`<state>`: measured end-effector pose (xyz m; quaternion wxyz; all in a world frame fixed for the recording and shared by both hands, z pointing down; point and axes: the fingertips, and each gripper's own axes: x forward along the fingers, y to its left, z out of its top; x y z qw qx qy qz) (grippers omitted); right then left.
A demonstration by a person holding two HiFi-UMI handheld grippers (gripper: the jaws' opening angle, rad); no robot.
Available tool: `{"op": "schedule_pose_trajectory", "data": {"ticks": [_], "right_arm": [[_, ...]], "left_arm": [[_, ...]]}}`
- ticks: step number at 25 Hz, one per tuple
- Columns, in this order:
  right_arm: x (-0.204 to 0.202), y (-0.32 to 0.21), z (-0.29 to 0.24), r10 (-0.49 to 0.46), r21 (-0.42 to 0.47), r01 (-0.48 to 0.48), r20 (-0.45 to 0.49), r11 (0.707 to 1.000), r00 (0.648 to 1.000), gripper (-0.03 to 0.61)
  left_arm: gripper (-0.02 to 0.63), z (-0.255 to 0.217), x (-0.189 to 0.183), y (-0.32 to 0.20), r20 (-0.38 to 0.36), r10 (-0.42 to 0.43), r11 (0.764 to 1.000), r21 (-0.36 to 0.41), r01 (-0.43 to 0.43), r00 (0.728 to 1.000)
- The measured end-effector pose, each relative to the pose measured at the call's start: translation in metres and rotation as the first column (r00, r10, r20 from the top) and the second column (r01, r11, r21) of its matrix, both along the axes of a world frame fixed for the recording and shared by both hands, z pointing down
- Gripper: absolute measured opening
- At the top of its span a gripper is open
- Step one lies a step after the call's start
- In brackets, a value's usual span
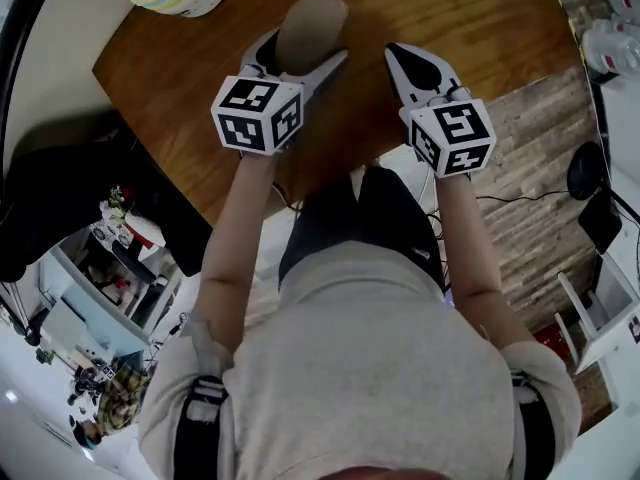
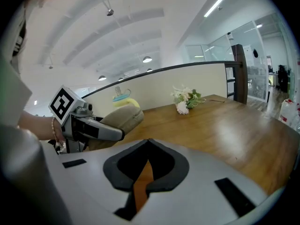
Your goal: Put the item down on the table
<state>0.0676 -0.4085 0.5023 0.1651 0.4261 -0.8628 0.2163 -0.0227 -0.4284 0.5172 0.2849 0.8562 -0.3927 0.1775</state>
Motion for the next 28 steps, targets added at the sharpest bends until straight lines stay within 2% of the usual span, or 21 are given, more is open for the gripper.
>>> {"op": "schedule_pose_trajectory", "data": {"ticks": [10,16,23,28], "right_arm": [[0.001,-0.014,0.032,0.011,-0.045,-0.011,-0.01,0.999,1.0,0.011],[0.005,-0.013,0.04,0.025,-0.073,-0.025,0.0,0.997,1.0,0.011],[0.01,-0.01,0.043,0.035,-0.081,-0.035,0.0,0.996,0.999,0.011],[0.015,-0.007,0.037,0.052,-0.073,-0.052,0.001,0.996,0.999,0.011]], "left_arm": [[0.422,0.038,0.021,-0.023,0.098,0.106,0.994,-0.041,-0.103,0.989],[0.422,0.053,0.03,-0.023,0.199,0.182,0.983,-0.053,-0.175,0.963],[0.428,0.07,0.033,-0.02,0.24,0.209,0.977,-0.094,-0.191,0.948],[0.431,0.074,0.032,-0.022,0.273,0.203,0.979,-0.085,-0.186,0.94]]}}
